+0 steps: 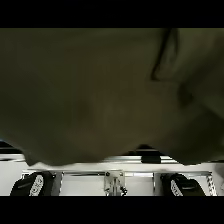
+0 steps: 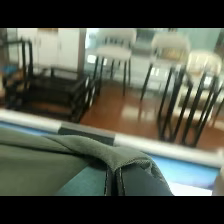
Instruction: Fold the shirts.
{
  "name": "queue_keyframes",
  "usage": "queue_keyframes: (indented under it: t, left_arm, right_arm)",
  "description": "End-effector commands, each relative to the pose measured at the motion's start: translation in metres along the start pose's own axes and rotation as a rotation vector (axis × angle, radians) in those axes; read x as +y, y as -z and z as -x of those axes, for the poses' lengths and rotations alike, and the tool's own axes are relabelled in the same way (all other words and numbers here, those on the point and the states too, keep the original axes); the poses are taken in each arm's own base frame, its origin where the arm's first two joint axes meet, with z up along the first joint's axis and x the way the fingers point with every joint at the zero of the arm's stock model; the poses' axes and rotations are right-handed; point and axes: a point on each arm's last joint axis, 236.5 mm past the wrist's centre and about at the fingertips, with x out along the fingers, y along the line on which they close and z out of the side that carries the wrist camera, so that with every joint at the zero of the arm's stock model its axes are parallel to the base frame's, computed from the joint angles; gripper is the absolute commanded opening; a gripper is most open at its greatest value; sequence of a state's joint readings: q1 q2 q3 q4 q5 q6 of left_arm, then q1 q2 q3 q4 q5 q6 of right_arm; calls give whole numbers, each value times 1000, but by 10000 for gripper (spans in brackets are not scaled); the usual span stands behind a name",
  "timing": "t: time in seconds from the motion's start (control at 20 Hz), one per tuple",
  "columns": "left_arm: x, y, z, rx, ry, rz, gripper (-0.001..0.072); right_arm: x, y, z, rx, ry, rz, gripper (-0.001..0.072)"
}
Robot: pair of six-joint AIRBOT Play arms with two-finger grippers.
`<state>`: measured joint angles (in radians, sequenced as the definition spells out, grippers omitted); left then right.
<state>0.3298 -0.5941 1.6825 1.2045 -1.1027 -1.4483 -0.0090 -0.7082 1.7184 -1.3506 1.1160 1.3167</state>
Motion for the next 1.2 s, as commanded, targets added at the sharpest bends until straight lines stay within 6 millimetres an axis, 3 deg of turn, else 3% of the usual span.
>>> queue_keyframes:
  t: [0.0, 0.15, 0.25, 0.3, 0.4, 0.55, 0.65, 0.8, 0.95, 1.0, 1.05, 1.1, 1.15]
  left_arm:
    - [29, 99, -57, 322, -16, -9, 33]
    - [50, 202, -107, 585, -3, 43, 33]
    - [63, 276, -134, 752, 1, 114, 33]
    - [69, 308, -150, 808, -2, 149, 33]
    - [80, 354, -181, 871, -10, 200, 33]
    - [89, 402, -227, 869, -24, 301, 33]
    - [91, 428, -249, 861, -30, 382, 34]
    - [83, 466, -265, 894, -22, 524, 34]
    - [62, 492, -264, 968, 26, 670, 38]
    - [52, 497, -259, 1003, 54, 711, 110]
    - [46, 498, -251, 1042, 80, 729, 343]
    - [44, 496, -242, 1078, 102, 739, 535]
    - [46, 490, -232, 1117, 128, 755, 552]
  right_arm:
    - [5, 105, -56, 427, -74, -44, 59]
    - [10, 221, -123, 772, -138, -117, 59]
    - [10, 293, -175, 892, -127, -200, 59]
    - [10, 323, -202, 916, -116, -242, 59]
    - [18, 365, -257, 892, -101, -383, 59]
    - [26, 384, -322, 745, -78, -611, 59]
    - [28, 393, -345, 686, -68, -716, 59]
    - [42, 425, -347, 763, -85, -752, 60]
    - [69, 447, -339, 859, -129, -748, 70]
    - [73, 444, -338, 861, -140, -756, 151]
    - [78, 437, -335, 862, -159, -781, 407]
    - [75, 428, -329, 866, -171, -779, 501]
    - [69, 419, -319, 876, -178, -760, 501]
